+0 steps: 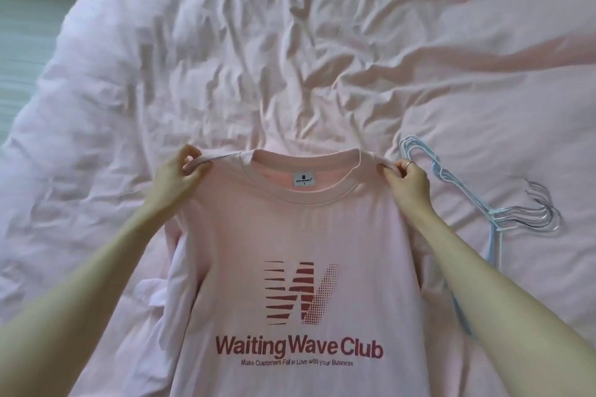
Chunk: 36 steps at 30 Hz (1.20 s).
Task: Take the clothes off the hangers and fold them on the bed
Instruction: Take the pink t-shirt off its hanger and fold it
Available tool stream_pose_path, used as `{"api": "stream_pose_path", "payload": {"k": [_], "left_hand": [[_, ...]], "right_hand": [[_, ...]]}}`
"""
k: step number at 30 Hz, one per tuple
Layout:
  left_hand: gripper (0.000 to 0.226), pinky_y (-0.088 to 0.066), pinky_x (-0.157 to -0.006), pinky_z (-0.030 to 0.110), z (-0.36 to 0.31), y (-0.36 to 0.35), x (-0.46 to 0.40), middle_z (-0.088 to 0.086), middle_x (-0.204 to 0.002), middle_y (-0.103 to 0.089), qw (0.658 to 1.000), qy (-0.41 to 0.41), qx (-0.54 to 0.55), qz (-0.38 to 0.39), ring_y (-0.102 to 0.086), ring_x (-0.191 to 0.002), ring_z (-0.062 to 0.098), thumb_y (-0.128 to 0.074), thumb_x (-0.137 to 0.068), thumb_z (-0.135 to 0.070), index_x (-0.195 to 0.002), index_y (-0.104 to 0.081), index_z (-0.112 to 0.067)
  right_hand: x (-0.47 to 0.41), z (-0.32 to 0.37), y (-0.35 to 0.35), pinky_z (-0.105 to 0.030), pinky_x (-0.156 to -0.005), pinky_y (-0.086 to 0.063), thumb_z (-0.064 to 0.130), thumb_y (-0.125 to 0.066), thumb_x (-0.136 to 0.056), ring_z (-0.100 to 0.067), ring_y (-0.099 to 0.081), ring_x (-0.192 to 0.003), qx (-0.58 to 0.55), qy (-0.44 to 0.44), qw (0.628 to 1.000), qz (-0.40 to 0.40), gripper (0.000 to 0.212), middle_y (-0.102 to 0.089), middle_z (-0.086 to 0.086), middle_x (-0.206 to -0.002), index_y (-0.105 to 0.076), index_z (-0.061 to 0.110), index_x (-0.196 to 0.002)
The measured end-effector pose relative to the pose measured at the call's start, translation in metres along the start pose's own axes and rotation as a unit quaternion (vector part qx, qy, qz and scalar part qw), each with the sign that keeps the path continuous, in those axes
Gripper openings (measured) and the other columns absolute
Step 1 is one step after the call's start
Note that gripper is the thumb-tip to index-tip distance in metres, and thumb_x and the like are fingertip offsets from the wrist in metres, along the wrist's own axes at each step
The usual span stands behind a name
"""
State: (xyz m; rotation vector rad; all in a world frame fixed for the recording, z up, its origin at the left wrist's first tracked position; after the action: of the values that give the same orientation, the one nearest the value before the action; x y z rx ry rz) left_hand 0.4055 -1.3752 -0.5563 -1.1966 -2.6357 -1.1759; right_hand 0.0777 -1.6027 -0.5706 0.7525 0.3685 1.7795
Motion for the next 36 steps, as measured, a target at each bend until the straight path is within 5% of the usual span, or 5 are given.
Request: {"api": "stream_pose_path", "payload": {"k": [6, 14, 22, 27, 36], "left_hand": [[0.021, -0.038, -0.081, 0.035, 0.039, -0.052, -0.048, 0.015, -0.113, -0.061, 0.993, 0.068, -0.081, -0.056, -0.053, -0.106, 0.033, -0.057, -0.089, -0.025, -0.106, -0.057, -0.013], [0.028, -0.042, -0.079, 0.041, 0.074, -0.081, -0.069, 0.021, -0.108, -0.064, 0.972, 0.088, -0.208, -0.067, -0.055, -0.105, 0.039, -0.055, -0.087, -0.039, -0.102, -0.059, -0.016], [0.039, -0.041, -0.084, 0.038, 0.097, -0.055, -0.037, 0.005, -0.098, -0.059, 0.992, 0.087, -0.079, -0.05, -0.057, -0.103, 0.029, -0.046, -0.092, -0.051, -0.103, -0.055, -0.014], [0.032, -0.033, -0.075, 0.031, 0.139, -0.035, 0.013, 0.013, -0.098, -0.059, 0.99, 0.117, -0.06, -0.04, -0.054, -0.096, 0.027, -0.036, -0.1, -0.037, -0.096, -0.053, -0.011], [0.039, -0.044, -0.075, 0.037, 0.2, -0.004, 0.094, 0.007, -0.094, -0.067, 0.965, 0.083, -0.238, 0.066, -0.06, -0.094, 0.031, -0.038, -0.093, -0.052, -0.096, -0.057, -0.018]], "right_hand": [[-0.035, -0.043, -0.048, -0.033, -0.068, -0.026, 0.028, -0.057, -0.092, -0.034, -0.053, -0.086, 0.116, 0.007, 0.991, -0.07, 0.021, -0.063, -0.014, -0.091, -0.049, 0.01, -0.085], [-0.056, -0.07, -0.079, -0.042, -0.085, -0.037, 0.041, -0.046, -0.095, -0.038, -0.055, -0.104, 0.346, 0.068, 0.931, -0.09, 0.045, -0.063, -0.024, -0.105, -0.06, -0.001, -0.1], [-0.013, -0.041, -0.09, -0.05, -0.097, -0.033, 0.036, -0.053, -0.087, -0.036, -0.047, -0.119, 0.367, 0.232, 0.894, -0.113, 0.049, -0.052, -0.02, -0.13, -0.053, 0.005, -0.125], [0.097, -0.031, -0.161, -0.056, -0.108, -0.016, 0.038, -0.04, -0.092, -0.028, -0.031, -0.134, 0.295, 0.381, 0.876, 0.008, 0.051, -0.043, -0.015, -0.144, -0.037, 0.016, -0.137], [0.223, -0.065, -0.248, -0.059, -0.108, -0.004, 0.052, -0.024, -0.09, -0.025, -0.014, -0.144, 0.407, 0.281, 0.857, 0.14, 0.063, -0.026, -0.008, -0.154, -0.027, 0.023, -0.146]]}}
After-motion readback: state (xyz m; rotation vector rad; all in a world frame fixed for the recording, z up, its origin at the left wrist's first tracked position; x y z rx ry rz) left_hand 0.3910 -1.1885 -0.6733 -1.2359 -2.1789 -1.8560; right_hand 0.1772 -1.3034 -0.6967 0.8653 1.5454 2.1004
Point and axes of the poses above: each hand's wrist, its own x-axis away from the middle knuckle, its own y-axis out of the back of the hand, z = x × y, the point moved 7 cm from there along -x, towards the middle knuckle
